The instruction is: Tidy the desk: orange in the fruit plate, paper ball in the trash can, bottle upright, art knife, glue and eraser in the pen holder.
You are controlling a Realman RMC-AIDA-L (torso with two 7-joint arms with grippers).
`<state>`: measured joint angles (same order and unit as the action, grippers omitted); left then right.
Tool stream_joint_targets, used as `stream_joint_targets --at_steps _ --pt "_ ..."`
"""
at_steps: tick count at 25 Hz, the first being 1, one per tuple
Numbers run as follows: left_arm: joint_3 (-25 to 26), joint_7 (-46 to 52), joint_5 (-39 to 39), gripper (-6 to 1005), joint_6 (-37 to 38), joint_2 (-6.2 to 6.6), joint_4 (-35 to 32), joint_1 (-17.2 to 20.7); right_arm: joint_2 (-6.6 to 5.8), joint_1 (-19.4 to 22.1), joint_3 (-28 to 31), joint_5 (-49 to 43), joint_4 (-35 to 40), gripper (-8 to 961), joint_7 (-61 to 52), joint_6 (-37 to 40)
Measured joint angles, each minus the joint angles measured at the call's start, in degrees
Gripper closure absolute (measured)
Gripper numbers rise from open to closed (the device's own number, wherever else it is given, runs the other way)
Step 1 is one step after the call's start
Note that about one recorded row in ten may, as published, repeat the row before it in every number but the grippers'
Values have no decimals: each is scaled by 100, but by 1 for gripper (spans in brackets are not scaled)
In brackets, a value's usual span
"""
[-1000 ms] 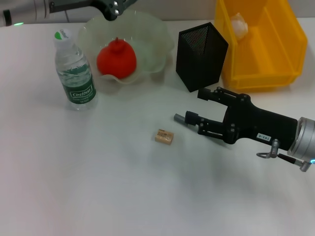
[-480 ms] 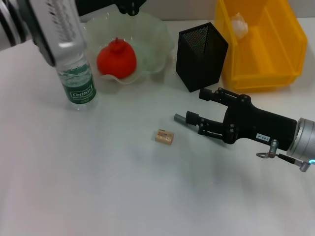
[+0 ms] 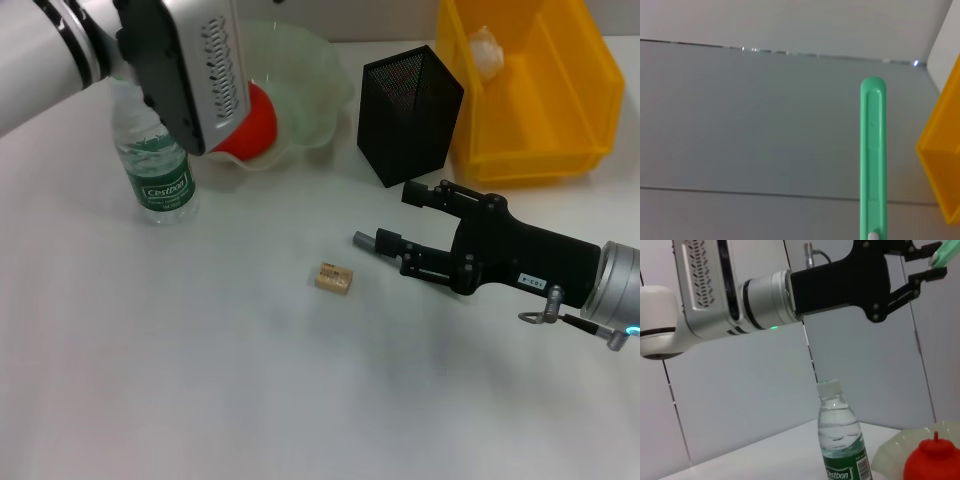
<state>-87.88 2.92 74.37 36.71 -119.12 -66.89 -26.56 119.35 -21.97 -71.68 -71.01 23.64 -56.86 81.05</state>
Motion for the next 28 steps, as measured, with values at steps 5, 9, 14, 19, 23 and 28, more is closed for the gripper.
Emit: stream_joint_targets --at_steps 5,9,14,19,23,28 --pt "-381 -899 -641 687 -664 2 -59 41 0 0 1 0 0 190 0 19" --pt "-719 -1780 -1140 684 -1095 4 -246 203 1 0 4 0 1 190 0 38" --pt "-1011 -3203 -1941 681 -1381 -2 -274 252 6 0 11 0 1 190 5 51" --pt "-1205 -4078 -2427 678 -1477 -4 -250 259 12 0 17 0 0 190 26 30" --pt "-1466 -5108 -2973 676 -1839 -5 -214 209 17 0 19 -1 0 190 62 19" --pt "-1838 -5735 -3084 673 -2463 -5 -321 170 25 0 26 0 -44 190 77 17"
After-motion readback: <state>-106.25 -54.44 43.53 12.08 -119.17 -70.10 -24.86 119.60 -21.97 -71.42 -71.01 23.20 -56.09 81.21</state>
